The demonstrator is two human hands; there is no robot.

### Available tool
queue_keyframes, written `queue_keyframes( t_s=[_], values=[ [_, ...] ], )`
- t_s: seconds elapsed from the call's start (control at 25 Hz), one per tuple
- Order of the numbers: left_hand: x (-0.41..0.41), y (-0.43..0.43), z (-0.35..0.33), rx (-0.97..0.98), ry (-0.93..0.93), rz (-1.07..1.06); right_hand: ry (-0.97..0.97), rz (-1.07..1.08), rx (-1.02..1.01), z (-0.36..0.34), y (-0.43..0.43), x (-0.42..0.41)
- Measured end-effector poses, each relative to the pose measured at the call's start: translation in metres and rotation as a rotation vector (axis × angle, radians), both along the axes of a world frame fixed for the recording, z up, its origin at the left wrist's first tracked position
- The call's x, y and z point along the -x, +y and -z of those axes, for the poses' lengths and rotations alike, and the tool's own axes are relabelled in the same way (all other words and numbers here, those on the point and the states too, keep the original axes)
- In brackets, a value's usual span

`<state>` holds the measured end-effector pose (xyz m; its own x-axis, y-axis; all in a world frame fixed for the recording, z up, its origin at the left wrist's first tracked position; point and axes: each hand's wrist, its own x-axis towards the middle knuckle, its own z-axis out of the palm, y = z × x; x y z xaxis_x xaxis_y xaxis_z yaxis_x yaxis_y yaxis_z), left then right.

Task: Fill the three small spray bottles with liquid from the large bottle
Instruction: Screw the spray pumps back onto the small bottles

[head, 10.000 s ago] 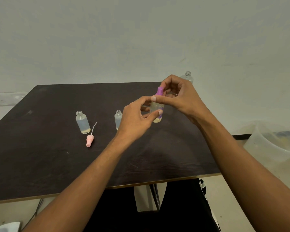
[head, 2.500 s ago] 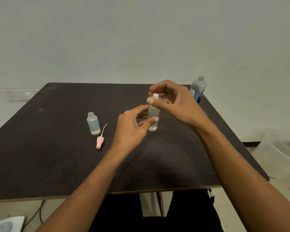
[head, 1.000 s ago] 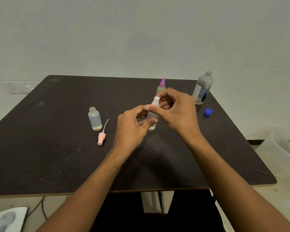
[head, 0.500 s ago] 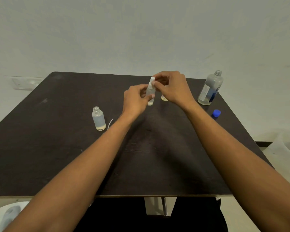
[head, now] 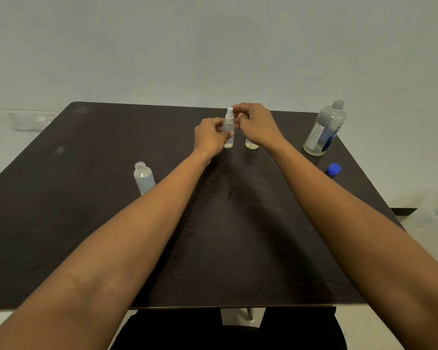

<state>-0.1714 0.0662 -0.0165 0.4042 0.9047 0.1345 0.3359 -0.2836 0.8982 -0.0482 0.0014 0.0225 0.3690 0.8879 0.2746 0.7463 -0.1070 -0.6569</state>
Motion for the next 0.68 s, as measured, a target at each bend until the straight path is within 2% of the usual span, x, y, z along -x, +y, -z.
queue_keyframes(
  t_s=[0.68],
  values=[
    [-0.0020, 0.0079, 0.0093, 0.014, 0.024, -0.010, 0.068, 0.012, 0.041, 0.0012, -0.0068, 0.0002]
  ],
)
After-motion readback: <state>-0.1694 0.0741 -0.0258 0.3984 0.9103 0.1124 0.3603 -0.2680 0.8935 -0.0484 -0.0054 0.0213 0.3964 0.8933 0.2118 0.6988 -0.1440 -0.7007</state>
